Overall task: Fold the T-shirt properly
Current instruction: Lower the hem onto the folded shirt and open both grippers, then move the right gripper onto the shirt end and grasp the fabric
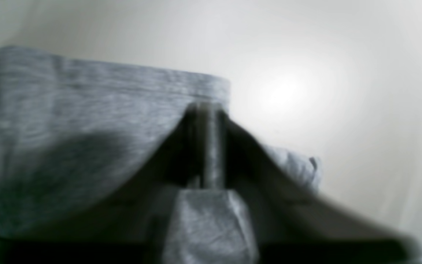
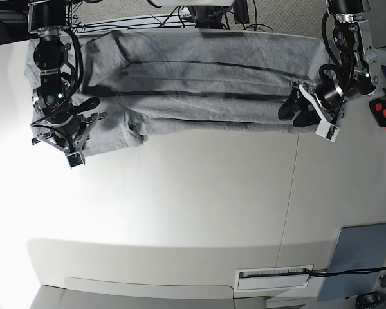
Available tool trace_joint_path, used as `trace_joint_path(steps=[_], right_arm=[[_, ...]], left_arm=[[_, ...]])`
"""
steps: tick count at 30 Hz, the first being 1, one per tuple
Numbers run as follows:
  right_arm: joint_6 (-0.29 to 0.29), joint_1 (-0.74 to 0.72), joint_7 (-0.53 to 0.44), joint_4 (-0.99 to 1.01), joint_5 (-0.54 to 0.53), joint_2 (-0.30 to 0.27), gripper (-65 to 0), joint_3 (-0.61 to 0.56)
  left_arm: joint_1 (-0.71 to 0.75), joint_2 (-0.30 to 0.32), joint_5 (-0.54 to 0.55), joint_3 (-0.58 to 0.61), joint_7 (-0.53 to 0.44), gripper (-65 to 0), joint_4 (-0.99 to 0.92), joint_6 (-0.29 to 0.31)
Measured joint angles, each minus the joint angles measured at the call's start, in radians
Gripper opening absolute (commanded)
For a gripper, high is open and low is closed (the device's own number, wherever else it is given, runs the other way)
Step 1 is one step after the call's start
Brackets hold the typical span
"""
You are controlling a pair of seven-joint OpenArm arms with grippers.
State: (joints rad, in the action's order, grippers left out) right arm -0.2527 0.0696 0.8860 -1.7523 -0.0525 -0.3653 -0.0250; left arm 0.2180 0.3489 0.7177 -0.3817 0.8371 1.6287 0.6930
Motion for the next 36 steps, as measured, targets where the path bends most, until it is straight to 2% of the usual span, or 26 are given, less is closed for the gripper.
trace_joint_path(steps=[1,3,6,10,16,22,27,29,33,36], right_arm=[[0.001,-0.01,-0.016,0.018,0.0,0.001,-37.7,0.0],[-0.003,-0.035,-0.04,0.061,-0.002,0.002,-34.7,0.0],[-0.01,-0.081,-0.042,0.142,-0.006,0.002,-34.7,0.0],[-0.008,-0.164,0.019,0.269,-0.084,0.003,-34.7,0.001],[-0.003,-0.272,0.086,0.417,-0.104,0.003,-34.8,0.003],[-0.002,-0.341,0.139,0.544,-0.298,-0.003,-34.8,0.006],[-0.035,-0.35,0.154,0.563,-0.332,-0.008,-35.0,0.008],[-0.049,-0.352,0.171,0.563,-0.335,-0.008,-39.1,0.008],[-0.059,-0.352,0.184,0.563,-0.34,-0.008,-53.4,0.008],[-0.062,-0.352,0.186,0.563,-0.344,-0.008,-61.7,0.008]], left_arm=[[0.0,0.0,-0.001,0.0,0.0,-34.1,0.0,0.0],[0.0,0.0,-0.001,0.0,0.0,-34.1,0.0,0.0],[0.0,0.0,0.0,0.0,0.0,-34.1,0.0,0.0],[0.0,0.0,-0.001,0.0,0.0,-34.1,0.0,0.0],[0.0,-0.028,-0.002,0.0,-0.002,-34.1,0.0,0.0],[0.0,-0.072,-0.002,0.0,-0.002,-34.1,0.0,0.0],[0.0,-0.08,-0.028,0.0,-0.003,-34.1,0.0,-0.001],[0.0,-0.08,-0.058,0.0,-0.003,-34.1,0.0,0.0],[0.0,-0.08,-0.062,0.0,-0.003,-34.1,0.0,0.0],[0.0,-0.08,-0.063,0.0,-0.003,-34.1,0.0,0.0]])
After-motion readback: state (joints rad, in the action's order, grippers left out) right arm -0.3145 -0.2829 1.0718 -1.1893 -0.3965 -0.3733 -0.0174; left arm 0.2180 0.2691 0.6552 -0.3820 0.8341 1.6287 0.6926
